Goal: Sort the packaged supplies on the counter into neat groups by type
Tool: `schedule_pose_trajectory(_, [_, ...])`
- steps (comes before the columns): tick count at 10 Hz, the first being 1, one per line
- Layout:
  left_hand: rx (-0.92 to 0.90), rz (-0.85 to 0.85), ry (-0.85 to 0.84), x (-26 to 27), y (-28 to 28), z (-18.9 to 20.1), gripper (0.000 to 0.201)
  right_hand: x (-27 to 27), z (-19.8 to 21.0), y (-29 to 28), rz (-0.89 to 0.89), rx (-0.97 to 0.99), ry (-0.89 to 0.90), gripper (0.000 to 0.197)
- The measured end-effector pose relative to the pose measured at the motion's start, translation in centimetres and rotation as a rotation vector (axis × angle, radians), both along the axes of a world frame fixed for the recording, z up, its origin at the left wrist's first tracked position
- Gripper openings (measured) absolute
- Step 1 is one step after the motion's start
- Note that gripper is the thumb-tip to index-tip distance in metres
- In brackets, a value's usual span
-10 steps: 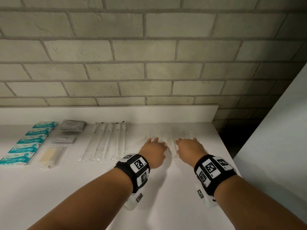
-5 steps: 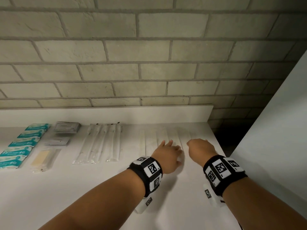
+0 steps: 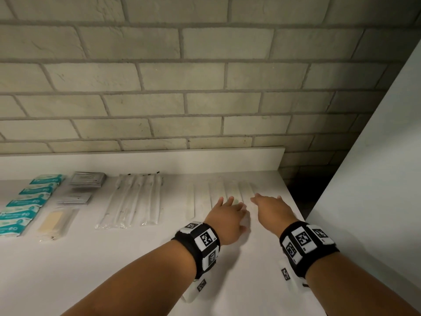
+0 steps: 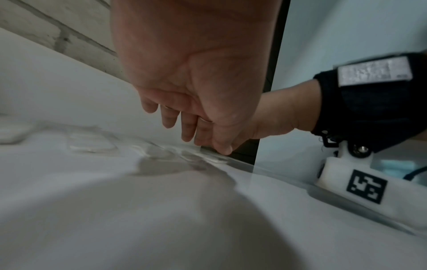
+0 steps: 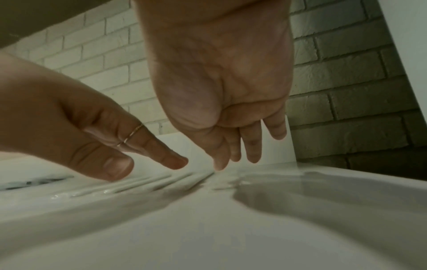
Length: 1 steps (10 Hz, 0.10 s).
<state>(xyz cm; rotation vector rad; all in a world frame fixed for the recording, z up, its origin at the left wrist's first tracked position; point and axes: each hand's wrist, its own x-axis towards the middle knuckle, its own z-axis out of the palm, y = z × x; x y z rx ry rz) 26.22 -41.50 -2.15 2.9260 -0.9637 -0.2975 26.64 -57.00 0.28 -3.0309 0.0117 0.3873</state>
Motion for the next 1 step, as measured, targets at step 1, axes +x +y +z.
schedule_pose_trajectory(1, [-0.076, 0.021, 0.007, -1.21, 0.97, 0.42, 0.058, -1.09, -0.08, -0.81, -0.017, 0.104, -0.027, 0.057])
